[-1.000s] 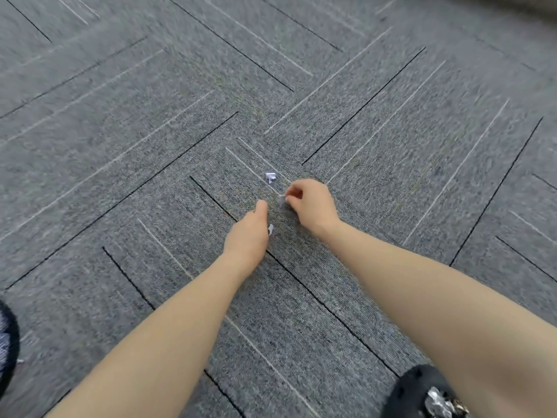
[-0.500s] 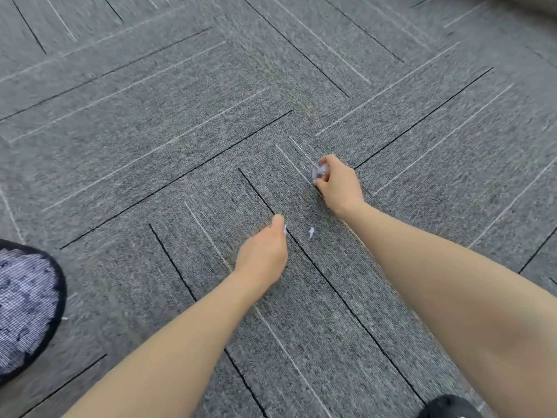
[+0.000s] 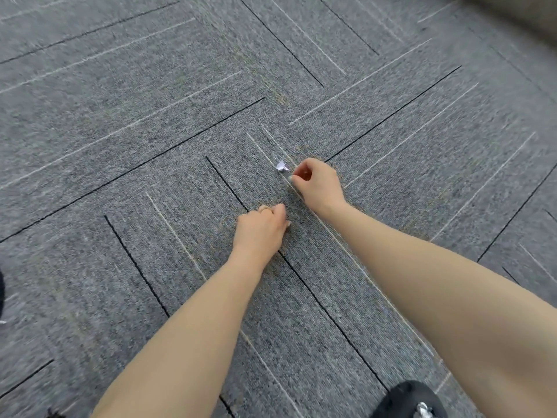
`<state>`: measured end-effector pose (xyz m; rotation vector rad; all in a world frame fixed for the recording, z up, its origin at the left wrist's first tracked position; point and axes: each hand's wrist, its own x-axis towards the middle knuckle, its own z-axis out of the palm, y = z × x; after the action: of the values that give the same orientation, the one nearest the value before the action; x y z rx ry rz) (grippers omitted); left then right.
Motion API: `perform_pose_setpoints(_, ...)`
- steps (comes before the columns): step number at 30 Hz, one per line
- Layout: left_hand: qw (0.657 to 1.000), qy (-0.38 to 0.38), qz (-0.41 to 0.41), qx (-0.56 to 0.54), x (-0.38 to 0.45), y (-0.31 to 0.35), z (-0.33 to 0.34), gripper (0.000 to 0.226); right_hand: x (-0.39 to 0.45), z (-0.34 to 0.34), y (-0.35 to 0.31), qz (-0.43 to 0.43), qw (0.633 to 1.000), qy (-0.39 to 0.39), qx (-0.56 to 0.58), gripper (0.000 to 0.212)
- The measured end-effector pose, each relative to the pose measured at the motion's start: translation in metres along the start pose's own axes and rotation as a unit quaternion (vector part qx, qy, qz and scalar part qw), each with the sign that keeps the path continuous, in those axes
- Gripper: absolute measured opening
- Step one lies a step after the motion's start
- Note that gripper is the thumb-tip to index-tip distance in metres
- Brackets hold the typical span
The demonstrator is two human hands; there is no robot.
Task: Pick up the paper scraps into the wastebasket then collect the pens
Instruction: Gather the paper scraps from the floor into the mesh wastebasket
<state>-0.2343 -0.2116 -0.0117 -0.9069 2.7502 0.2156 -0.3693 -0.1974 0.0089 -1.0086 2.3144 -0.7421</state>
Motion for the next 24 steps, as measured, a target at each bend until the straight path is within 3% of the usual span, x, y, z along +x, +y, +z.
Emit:
perform_pose_setpoints(2,1.000,0.001,0.020,-0.011,0.000,-0.005,-0.002,0.021,0.002,0.004,-0.008,-0.017,1.000,-0.023,0.008,0.008)
perform_pose_setpoints(5,0.999,-0.015,0.011,-0.039,-0.006,-0.006,-0.005,0.026,0.009,0.015,-0.016,-0.010,0.999,-0.040,0.033,0.018)
perform_pose_setpoints(10,0.994,-0.020,-0.036,-0.104,-0.021,-0.007,-0.001,0.021,0.015,0.024,-0.020,0.027,0.998,-0.004,0.055,0.035)
perform_pose_setpoints(15,0.985,-0.020,-0.045,-0.168,-0.038,-0.015,0.003,0.013,0.016,0.027,-0.019,0.016,0.999,-0.011,0.038,0.008)
perform_pose_setpoints(20,0.959,-0.062,-0.102,-0.257,-0.055,-0.034,-0.007,0.018,0.018,0.026,-0.022,0.046,0.998,-0.003,0.049,0.014)
perform_pose_setpoints(24,0.918,-0.021,-0.176,-0.354,-0.069,-0.059,-0.038,0.025,0.028,0.010,-0.027,0.140,0.981,-0.078,0.104,0.009)
